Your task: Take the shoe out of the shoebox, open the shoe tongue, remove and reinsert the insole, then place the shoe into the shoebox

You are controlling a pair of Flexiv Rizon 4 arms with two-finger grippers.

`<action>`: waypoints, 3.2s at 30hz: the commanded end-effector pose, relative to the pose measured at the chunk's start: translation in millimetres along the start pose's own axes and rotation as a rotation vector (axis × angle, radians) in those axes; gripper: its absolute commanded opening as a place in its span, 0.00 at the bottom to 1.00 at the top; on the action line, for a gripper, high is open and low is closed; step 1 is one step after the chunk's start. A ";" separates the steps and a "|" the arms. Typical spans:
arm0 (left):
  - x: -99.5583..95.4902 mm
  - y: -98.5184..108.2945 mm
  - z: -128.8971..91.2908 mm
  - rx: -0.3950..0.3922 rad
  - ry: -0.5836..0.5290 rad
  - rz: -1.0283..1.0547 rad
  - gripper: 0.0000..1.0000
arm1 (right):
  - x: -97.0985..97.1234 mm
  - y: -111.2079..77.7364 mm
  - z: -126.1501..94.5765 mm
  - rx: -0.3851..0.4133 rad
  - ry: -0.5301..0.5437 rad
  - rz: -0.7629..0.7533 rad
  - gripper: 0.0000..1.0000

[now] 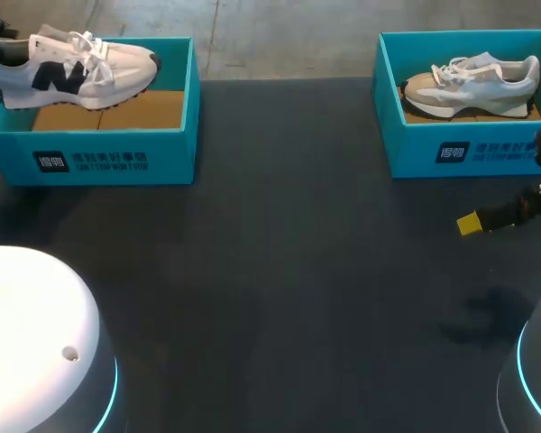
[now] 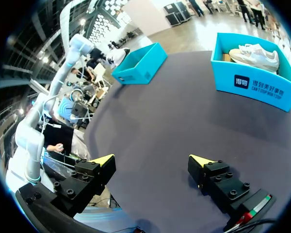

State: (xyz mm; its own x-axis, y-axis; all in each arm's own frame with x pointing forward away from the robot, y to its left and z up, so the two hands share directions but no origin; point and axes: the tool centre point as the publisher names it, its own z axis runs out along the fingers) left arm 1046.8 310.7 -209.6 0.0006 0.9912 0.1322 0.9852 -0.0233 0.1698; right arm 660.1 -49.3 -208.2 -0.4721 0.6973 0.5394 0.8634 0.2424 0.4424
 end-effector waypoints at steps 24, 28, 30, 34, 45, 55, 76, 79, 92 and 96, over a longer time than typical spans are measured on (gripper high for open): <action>-21.7 17.3 57.4 0.042 0.038 -0.003 0.00 | 0.5 -0.2 0.9 0.001 -0.003 0.001 1.00; -22.6 15.7 63.2 0.053 0.036 0.006 0.00 | 0.5 -0.2 0.9 0.001 -0.003 0.001 1.00; -22.3 14.2 64.9 0.053 0.035 0.008 0.00 | 0.5 -0.2 0.9 0.001 -0.003 0.001 1.00; -21.5 11.6 68.2 0.059 0.032 0.008 0.00 | 0.5 -0.2 0.9 0.001 -0.003 0.001 1.00; -24.8 1.8 80.6 0.059 0.032 0.011 0.00 | 0.5 -0.2 0.9 0.001 -0.003 0.001 1.00; -26.0 -1.8 89.8 0.060 0.037 0.007 0.00 | 0.5 -0.2 0.9 0.001 -0.003 0.001 1.00; -28.0 -8.5 121.1 0.077 0.047 0.004 0.00 | 0.5 -0.2 0.9 0.001 -0.003 0.001 1.00; -28.5 -9.7 124.5 0.074 0.046 0.006 0.00 | 0.5 -0.2 0.9 0.001 -0.003 0.001 1.00; -31.6 -12.1 143.9 0.094 0.062 0.020 0.00 | 0.5 -0.2 0.9 0.001 -0.003 0.001 1.00; -32.2 -12.1 147.9 0.097 0.064 0.028 0.00 | 0.5 -0.2 0.9 0.001 -0.003 0.001 1.00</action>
State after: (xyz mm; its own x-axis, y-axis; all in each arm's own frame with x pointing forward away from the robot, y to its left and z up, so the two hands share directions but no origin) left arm 1057.2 298.2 -358.7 0.0192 0.9797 0.1997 0.9969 -0.0341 0.0713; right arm 660.1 -49.3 -208.2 -0.4721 0.6973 0.5394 0.8634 0.2424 0.4424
